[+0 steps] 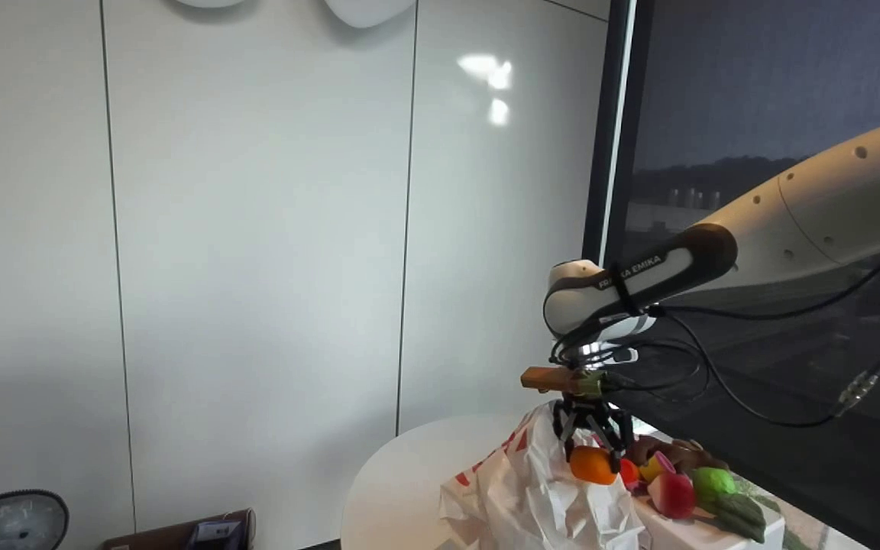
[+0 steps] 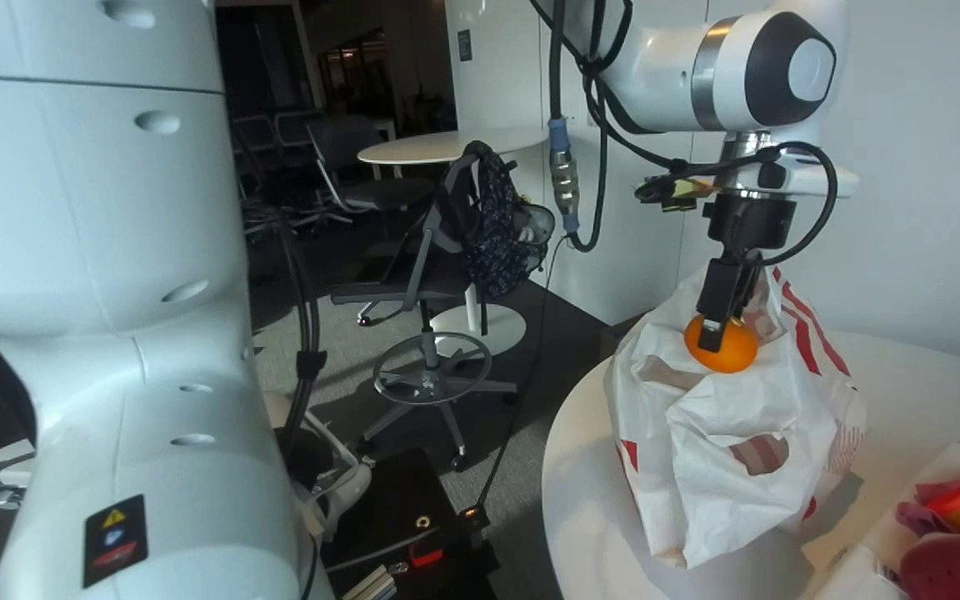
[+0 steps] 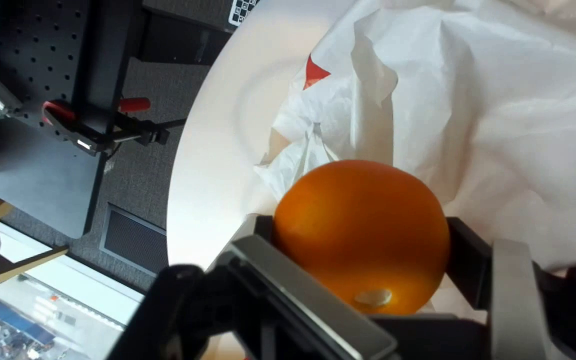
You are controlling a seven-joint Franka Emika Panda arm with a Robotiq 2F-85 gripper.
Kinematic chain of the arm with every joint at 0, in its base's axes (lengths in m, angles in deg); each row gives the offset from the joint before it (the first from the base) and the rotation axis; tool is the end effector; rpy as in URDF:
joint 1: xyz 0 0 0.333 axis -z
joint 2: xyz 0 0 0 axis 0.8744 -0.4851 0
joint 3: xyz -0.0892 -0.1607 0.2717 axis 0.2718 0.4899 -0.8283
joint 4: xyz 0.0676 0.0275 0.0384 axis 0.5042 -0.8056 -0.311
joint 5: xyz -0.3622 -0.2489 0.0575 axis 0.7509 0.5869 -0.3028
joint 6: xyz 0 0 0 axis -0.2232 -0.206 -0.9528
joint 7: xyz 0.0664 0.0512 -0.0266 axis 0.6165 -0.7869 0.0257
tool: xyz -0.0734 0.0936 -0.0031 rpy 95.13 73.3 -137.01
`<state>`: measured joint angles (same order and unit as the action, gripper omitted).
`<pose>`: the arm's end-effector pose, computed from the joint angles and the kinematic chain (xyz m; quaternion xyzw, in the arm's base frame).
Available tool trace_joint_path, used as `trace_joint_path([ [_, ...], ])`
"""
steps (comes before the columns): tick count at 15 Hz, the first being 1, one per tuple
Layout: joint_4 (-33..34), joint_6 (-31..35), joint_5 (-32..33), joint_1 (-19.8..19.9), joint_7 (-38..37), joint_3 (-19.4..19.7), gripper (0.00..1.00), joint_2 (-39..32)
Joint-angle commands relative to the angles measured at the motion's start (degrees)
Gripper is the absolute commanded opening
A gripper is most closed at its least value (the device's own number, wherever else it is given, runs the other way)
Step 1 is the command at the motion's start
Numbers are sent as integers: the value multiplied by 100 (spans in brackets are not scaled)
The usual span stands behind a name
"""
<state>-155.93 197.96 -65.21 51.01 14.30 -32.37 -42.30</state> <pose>0.5927 0.0835 0.3481 0.8402 -0.5276 -0.0656 0.1063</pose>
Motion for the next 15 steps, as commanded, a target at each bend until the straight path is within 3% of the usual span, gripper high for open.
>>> trace_joint_path([
  [1,-111,-535,-20,174,143,-176,57,262],
  [7,164,-1129,-447,177,1021,-381,57,-796],
  [10,313,-1324,-385,123,977,-342,57,-1282],
  [15,139,-1320,-175,176,542,-15,57,-1035],
])
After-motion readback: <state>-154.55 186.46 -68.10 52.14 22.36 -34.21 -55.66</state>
